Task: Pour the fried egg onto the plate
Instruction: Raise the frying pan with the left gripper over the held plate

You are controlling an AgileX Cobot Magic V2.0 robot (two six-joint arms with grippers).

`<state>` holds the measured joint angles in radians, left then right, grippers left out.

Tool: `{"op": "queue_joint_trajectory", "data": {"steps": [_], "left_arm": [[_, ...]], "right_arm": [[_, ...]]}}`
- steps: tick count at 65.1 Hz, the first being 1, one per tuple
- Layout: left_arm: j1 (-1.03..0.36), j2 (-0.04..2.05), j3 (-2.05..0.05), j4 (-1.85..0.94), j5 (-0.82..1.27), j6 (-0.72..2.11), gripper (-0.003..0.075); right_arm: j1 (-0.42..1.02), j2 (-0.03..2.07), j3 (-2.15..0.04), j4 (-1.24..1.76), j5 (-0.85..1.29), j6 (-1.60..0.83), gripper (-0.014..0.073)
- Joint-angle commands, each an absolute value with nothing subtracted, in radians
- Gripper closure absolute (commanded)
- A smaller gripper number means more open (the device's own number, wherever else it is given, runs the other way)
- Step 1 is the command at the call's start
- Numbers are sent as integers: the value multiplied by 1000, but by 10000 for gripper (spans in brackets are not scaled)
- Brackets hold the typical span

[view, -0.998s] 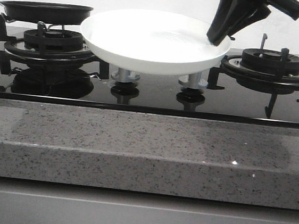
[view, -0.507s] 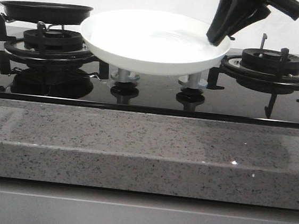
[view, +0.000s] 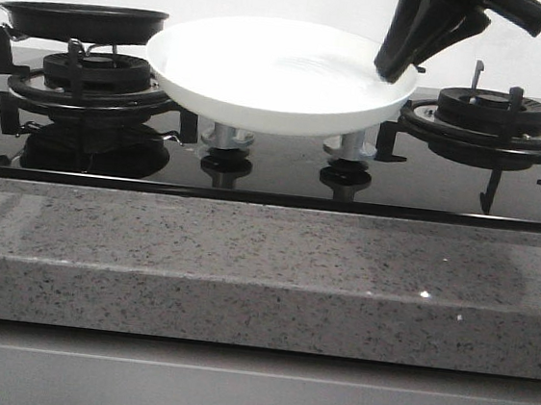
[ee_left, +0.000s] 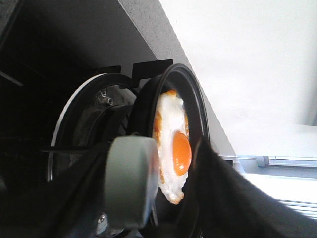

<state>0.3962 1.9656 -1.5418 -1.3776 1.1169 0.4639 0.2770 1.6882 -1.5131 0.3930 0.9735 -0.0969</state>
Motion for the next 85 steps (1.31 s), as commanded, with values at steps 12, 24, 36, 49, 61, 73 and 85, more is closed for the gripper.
{"op": "queue_joint_trajectory", "data": {"steps": [12,24,36,49,61,73,85], "left_arm": [[393,1930,-1576,-1486,1152,458,563],[395,1930,-1576,-1514,1161,458,673],[395,1930,-1576,-1591,1204,468,739],[393,1918,-1576,-1671,1266,502,739],[381,1845,-1576,-1659,1241,540,739],[347,1745,-1576,-1574,1171,559,739],[288,1625,-1576,-1466,1098,561,739]], "right_arm": [[277,1635,-1540,415,933,-107,660],[277,1635,-1540,415,933,-107,660],[277,1635,-1540,415,933,-107,660],[277,1635,-1540,415,933,-107,660],[277,1635,-1540,415,933,-107,660],[277,1635,-1540,415,933,-107,660],[277,1635,-1540,415,933,-107,660]]}}
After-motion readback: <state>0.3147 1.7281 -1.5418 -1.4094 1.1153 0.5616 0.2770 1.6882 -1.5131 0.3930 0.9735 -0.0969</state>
